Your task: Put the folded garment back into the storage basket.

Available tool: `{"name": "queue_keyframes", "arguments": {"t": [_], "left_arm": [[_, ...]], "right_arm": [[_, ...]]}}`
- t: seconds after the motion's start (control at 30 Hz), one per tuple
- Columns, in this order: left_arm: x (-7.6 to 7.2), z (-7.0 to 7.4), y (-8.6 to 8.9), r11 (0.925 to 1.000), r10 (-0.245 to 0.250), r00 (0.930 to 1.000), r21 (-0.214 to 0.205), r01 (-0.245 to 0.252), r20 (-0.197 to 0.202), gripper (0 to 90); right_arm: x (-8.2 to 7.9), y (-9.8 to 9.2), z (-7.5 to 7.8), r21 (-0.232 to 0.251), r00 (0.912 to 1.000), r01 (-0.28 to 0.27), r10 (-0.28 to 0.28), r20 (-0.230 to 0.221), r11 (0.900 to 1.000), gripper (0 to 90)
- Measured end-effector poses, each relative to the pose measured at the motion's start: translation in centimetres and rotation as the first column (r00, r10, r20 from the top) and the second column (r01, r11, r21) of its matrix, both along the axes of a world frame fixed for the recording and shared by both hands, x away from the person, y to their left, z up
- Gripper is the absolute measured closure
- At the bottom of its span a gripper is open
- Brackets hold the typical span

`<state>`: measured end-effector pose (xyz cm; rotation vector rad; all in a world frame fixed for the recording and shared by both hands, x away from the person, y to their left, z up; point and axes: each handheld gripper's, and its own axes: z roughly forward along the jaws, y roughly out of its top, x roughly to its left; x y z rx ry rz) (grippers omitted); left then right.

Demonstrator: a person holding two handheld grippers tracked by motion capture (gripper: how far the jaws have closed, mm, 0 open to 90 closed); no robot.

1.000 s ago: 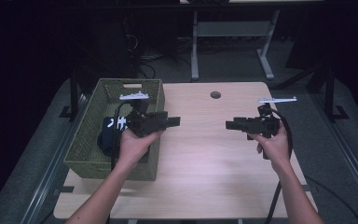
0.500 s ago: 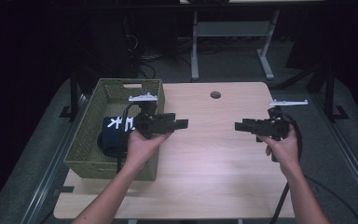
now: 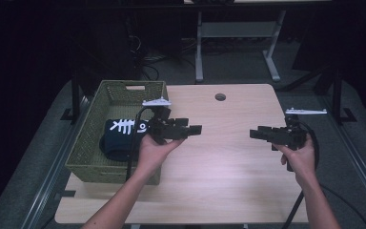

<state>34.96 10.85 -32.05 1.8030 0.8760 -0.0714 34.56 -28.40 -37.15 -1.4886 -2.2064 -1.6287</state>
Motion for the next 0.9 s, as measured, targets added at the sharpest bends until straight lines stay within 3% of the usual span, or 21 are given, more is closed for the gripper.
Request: {"name": "queue_keyframes", "arguments": {"t": [0.57, 0.9], "left_arm": [[-0.7, -1.0, -1.9, 0.9995, -0.030, 0.9995, 0.008, 0.030, -0.003, 24.8], [-2.0, -2.6, -4.0, 0.9980, -0.055, 0.9985, 0.031, 0.055, -0.004, 24.9]], "right_arm": [[-1.8, -3.0, -1.5, -0.004, 0.9984, 0.056, -0.056, -0.010, 0.9984, 33.7], [-3.6, -4.7, -3.0, -0.025, 0.9959, 0.088, -0.088, -0.017, 0.9958, 33.0]]}}
